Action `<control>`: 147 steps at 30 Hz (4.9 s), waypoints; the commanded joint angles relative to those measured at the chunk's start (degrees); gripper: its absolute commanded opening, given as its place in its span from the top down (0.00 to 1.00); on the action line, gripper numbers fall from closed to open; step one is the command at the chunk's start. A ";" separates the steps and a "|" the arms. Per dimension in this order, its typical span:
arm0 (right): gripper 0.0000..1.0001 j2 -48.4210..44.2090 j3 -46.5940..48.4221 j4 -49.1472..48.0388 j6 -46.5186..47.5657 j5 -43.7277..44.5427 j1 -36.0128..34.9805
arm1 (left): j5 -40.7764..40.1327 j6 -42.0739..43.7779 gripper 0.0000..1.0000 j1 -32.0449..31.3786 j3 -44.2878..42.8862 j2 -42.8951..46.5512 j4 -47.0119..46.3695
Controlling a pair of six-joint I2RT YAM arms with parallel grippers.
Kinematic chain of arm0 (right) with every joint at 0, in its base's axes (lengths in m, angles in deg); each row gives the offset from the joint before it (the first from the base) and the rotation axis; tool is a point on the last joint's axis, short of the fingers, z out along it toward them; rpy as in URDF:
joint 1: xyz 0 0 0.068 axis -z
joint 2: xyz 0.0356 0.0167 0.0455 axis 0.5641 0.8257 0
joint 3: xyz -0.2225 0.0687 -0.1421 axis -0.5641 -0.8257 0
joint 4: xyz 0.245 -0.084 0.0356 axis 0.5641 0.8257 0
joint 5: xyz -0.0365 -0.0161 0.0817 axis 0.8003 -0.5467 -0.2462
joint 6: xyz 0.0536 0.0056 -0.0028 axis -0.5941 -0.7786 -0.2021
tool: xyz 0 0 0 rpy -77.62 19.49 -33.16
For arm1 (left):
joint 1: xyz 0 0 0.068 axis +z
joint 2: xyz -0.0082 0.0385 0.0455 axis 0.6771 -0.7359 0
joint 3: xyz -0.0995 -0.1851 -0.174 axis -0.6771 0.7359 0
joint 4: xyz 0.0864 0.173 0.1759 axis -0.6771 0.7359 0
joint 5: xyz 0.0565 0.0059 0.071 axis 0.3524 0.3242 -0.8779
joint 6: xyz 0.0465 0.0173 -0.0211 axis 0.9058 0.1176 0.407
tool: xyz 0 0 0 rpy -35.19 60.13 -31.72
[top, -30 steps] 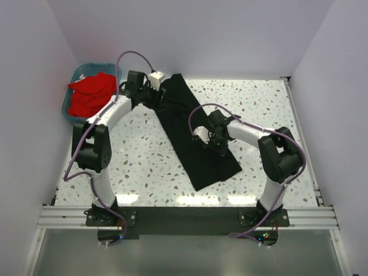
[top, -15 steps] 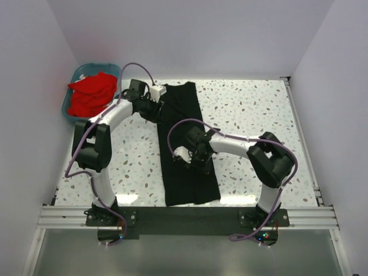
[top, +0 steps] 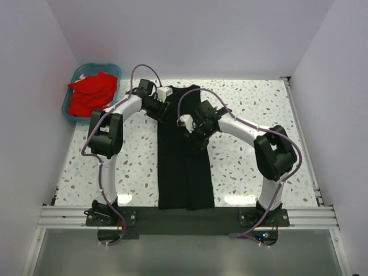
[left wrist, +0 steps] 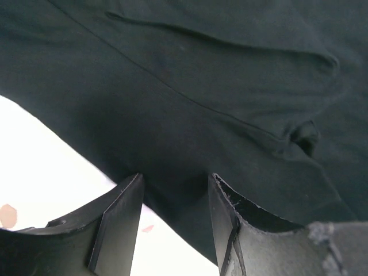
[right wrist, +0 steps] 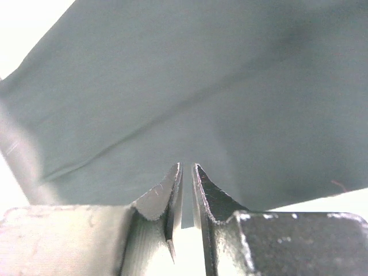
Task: Fold and stack the t-shirts
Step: Fold the tshirt
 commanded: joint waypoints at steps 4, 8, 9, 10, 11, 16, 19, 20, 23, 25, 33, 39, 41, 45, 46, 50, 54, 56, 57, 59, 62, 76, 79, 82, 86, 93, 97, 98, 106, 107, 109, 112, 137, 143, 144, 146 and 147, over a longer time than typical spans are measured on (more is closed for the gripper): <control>0.87 4.81 10.17 -11.29 -5.56 14.65 5.84 | -1.00 1.01 0.47 -0.35 -6.83 -5.08 -0.40; 0.90 13.23 15.64 -13.49 -7.50 20.98 7.59 | -1.01 0.92 0.47 -0.35 -9.30 -7.72 -0.31; 0.90 14.22 16.69 -13.58 -7.68 21.86 8.29 | -0.92 0.92 0.47 -0.35 -10.08 -8.16 -0.31; 0.90 15.36 18.36 -13.76 -7.85 22.57 8.47 | -0.92 0.74 0.47 -0.44 -10.44 -9.04 -0.74; 0.91 17.02 19.24 -13.76 -7.85 23.01 8.65 | -1.09 0.74 0.47 -0.35 -10.79 -9.39 -0.92; 0.92 20.55 21.97 -14.37 -7.50 28.10 9.70 | -1.53 0.66 0.47 0.00 -17.02 -13.78 0.48; 0.92 21.34 22.41 -14.99 -7.42 29.52 10.14 | -1.71 1.18 0.46 -0.08 -19.67 -15.11 0.74; 0.92 21.43 22.42 -15.42 -7.33 29.87 10.23 | -2.06 1.27 0.46 0.00 -20.45 -15.37 0.66; 0.91 21.96 23.38 -16.04 -6.62 31.36 10.32 | -2.41 1.62 0.46 0.00 -22.21 -15.90 0.83; 0.91 22.57 24.61 -16.13 -6.01 32.07 10.50 | -2.24 1.45 0.45 0.00 -23.09 -15.81 0.92; 0.87 23.72 27.78 -15.43 -3.02 35.14 11.64 | -1.97 -1.36 0.34 0.18 -20.30 -9.86 -2.66; 0.61 16.26 29.01 -13.33 -6.00 26.11 11.64 | -0.57 -3.83 0.00 1.49 -6.68 3.75 -14.96; 0.52 12.40 28.57 -13.14 -6.53 23.82 11.64 | 1.88 -3.83 0.00 2.20 -1.78 8.42 -17.79; 0.37 1.69 26.82 -9.21 -1.64 16.80 11.64 | 10.05 -0.59 0.00 6.05 8.69 24.91 -26.56; 0.37 -0.17 25.77 -8.58 -0.39 15.47 11.64 | 11.98 0.29 0.00 6.59 12.37 27.58 -27.37; 0.36 -11.07 16.20 -4.80 5.06 8.44 11.29 | 18.82 16.95 0.00 8.26 14.52 37.08 -15.03; 0.36 -22.22 0.83 -0.32 9.80 4.83 7.87 | 27.99 49.86 0.02 8.88 20.03 45.60 14.77; 0.36 -30.13 -9.42 -0.66 13.48 6.31 3.31 | 30.01 59.84 0.05 8.44 29.07 51.73 25.03; 0.36 -32.60 -12.97 -1.36 14.55 7.10 1.12 | 30.11 69.81 0.06 8.00 36.24 54.30 27.61; 0.38 -38.67 -21.65 -2.85 15.44 8.16 -4.69 | 29.32 74.55 0.06 5.04 43.22 62.44 29.31; 0.40 -41.76 -29.40 -6.02 16.83 9.82 -11.54 | 28.00 79.66 0.10 -1.02 54.92 72.91 26.61; 0.48 -37.81 -41.48 -18.94 20.10 16.94 -28.70 | 19.74 73.61 0.34 -16.95 68.13 72.71 11.57; 0.50 -34.83 -41.66 -22.36 19.66 20.01 -28.88 | 17.64 71.41 0.34 -17.57 68.48 70.41 8.05; 0.52 -33.68 -42.27 -25.00 20.18 21.17 -28.96 | 16.23 72.98 0.34 -17.58 69.71 69.00 3.93; 0.53 -31.39 -42.45 -25.97 21.59 23.80 -29.23 | 14.90 72.90 0.34 -17.58 71.30 66.81 -0.30; 0.54 -28.23 -42.97 -23.95 24.31 25.30 -29.32 | 14.38 75.44 0.47 -17.75 70.59 61.36 -0.49; 0.58 -27.26 -43.32 -23.51 25.19 25.21 -29.23 | 14.46 78.70 0.57 -17.84 71.38 60.92 1.36; 0.62 -27.08 -43.41 -23.43 25.19 25.21 -29.23 | 14.55 79.57 0.63 -17.84 71.47 61.09 1.71; 1.00 -32.51 -40.09 -18.87 21.60 22.59 -29.23 | 19.64 83.78 0.99 -17.84 66.73 64.42 14.75; 1.00 -33.66 -39.03 -17.38 20.63 19.96 -29.23 | 20.52 86.06 1.00 -17.84 64.98 65.21 16.98; 1.00 -37.08 -36.40 -13.50 18.09 17.66 -29.32 | 22.98 84.95 1.00 -17.93 63.39 68.03 20.95; 1.00 -40.25 -34.81 -10.51 16.67 16.25 -29.32 | 24.66 82.58 1.00 -17.84 60.05 70.31 26.04; 1.00 -8.73 0.52 -1.54 43.12 4.91 7.85 | 25.19 78.17 1.00 1.05 15.93 24.89 17.88; 1.00 1.12 10.28 -0.66 45.76 4.91 10.94 | 24.13 78.44 1.00 2.64 7.85 16.10 16.30; 1.00 2.26 11.94 -0.75 46.02 5.00 11.11 | 24.13 78.53 1.00 2.73 6.88 14.18 16.13; 1.00 4.72 13.18 -1.45 46.29 5.26 11.38 | 24.13 78.44 1.00 2.99 4.51 11.71 15.69; 1.00 5.43 14.32 -1.80 46.37 5.43 11.46 | 24.04 78.26 1.00 2.99 3.89 11.00 15.69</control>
